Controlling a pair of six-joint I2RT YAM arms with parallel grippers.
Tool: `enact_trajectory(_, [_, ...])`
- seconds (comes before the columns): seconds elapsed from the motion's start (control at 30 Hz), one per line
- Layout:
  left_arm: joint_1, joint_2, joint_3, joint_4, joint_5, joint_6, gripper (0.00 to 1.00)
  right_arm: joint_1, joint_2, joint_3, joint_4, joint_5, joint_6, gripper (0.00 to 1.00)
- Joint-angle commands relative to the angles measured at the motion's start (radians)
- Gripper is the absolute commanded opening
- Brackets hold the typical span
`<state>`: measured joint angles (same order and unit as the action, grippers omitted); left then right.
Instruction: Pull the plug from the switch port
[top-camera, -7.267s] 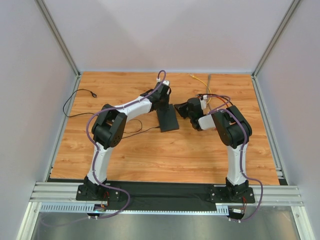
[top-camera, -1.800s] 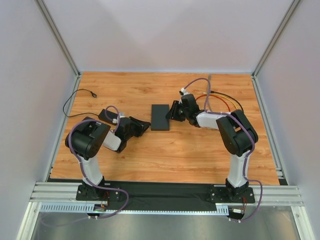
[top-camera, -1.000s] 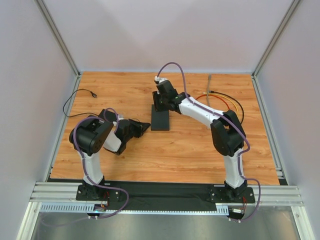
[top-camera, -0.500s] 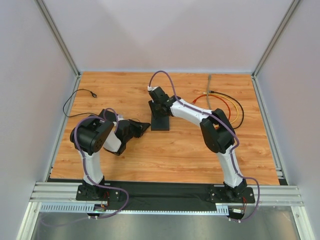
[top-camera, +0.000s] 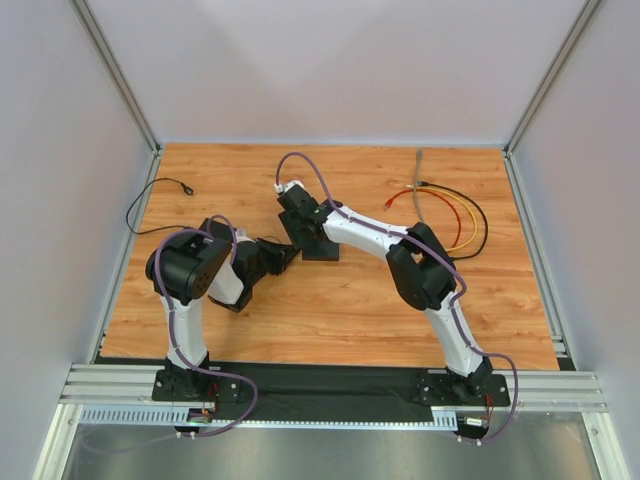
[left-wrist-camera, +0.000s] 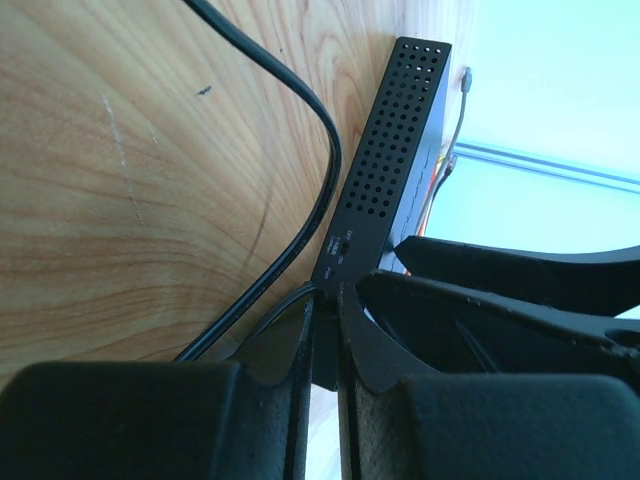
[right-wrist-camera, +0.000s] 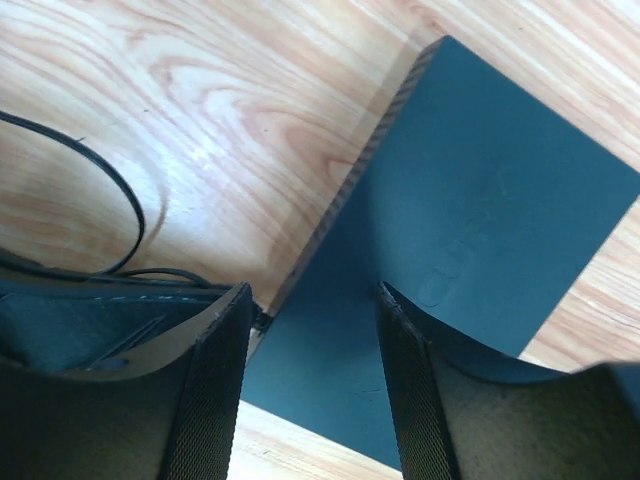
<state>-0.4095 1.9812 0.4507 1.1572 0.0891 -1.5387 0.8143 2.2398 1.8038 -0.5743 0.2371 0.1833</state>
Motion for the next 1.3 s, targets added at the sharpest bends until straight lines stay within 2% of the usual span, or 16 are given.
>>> enact_trajectory(0.0, [0.005,0.045,-0.017,-0.048,-0.026,0.078,0.00,0.002,0.029,0.026,-0.029,0.073,-0.034,0.55])
enact_trajectory(0.47, [0.021,0.047,-0.027,-0.027,-0.034,0.098,0.00,0.008,0.038,-0.142,-0.004,0.182,-0.067,0.56])
enact_trajectory(0.63, [0.038,0.044,-0.033,-0.024,-0.034,0.104,0.00,0.006,0.008,-0.185,0.024,0.157,-0.082,0.57])
enact_trajectory(1.27, [0.069,0.038,-0.027,-0.025,-0.028,0.137,0.00,-0.018,0.024,-0.164,-0.016,0.174,-0.030,0.58])
